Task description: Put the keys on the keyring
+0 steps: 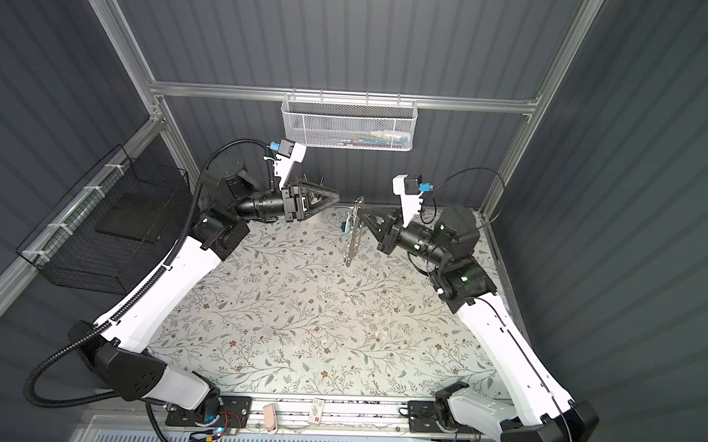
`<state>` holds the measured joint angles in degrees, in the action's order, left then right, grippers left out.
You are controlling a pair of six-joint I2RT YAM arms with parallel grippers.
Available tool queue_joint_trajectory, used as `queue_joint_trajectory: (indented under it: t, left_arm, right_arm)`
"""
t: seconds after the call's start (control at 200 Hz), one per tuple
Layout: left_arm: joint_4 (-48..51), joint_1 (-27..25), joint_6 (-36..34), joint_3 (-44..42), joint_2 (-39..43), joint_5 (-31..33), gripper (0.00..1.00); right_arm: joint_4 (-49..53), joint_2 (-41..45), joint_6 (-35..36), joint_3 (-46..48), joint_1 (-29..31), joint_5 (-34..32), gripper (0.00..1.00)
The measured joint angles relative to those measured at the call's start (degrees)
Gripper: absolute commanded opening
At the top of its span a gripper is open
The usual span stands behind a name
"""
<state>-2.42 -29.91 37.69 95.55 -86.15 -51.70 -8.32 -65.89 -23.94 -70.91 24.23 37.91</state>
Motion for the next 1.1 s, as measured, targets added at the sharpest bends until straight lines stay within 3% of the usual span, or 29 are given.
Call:
queue_joint_trajectory:
  t: [0.485, 0.685, 1.096]
  left_arm:
    - [-1.5, -1.3, 4.0, 0.0, -3.3, -1.3, 0.31]
    - [-1.5, -2.1, 4.0, 0.1, -4.2, -1.5, 0.14]
    - [-1.4, -2.0, 3.5, 0.1, -4.3, -2.0, 0.2]
  right_arm:
    - [-5.2, -2.1, -3.9, 0.0, 0.0, 0.7, 0.0]
    - [-5.2, -2.1, -4.0, 0.0, 0.0, 0.9, 0.0]
    - [-4.9, -2.1, -3.9, 0.0, -0.2, 0.9, 0.0]
